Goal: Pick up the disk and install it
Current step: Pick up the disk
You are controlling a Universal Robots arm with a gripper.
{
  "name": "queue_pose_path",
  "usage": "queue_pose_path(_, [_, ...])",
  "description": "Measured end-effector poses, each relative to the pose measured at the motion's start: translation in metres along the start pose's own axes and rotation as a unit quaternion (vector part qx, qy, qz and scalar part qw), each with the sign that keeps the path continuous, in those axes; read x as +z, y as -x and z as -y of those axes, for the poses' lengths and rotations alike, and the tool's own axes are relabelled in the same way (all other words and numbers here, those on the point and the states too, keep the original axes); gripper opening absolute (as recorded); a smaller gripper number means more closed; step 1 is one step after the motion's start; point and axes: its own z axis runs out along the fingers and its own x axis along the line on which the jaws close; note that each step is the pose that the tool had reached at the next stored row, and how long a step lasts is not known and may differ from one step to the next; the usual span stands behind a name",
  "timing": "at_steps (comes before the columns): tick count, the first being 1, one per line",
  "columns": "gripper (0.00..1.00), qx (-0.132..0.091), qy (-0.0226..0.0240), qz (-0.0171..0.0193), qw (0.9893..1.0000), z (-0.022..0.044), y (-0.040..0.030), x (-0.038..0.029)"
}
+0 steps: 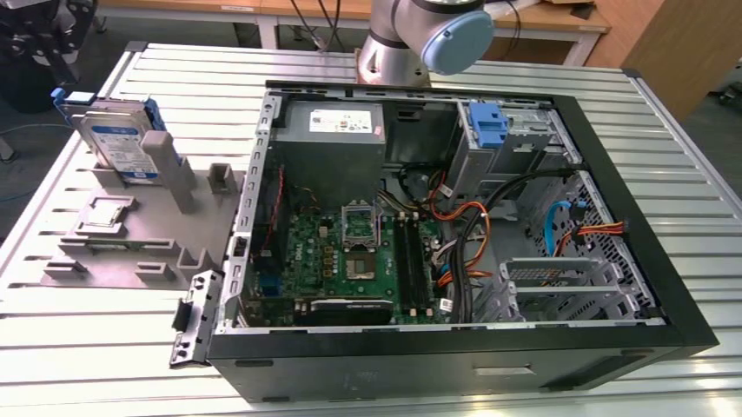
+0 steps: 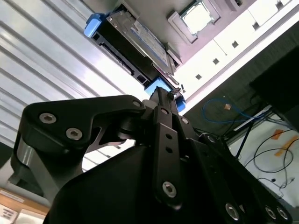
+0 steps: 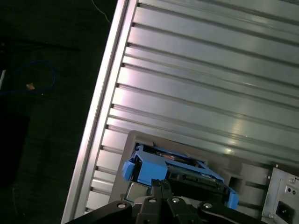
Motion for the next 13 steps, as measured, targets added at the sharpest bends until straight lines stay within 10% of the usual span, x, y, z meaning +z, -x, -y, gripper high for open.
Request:
queue_pose_path(6, [0.10, -0.064, 0.0004, -0.0016, 0.9980, 0.0000, 0.0000, 0.0010])
queue_pose_path(13, [0.10, -0.127, 0.0009, -0.0033, 0.9919, 0.0000, 0.0000, 0.0018])
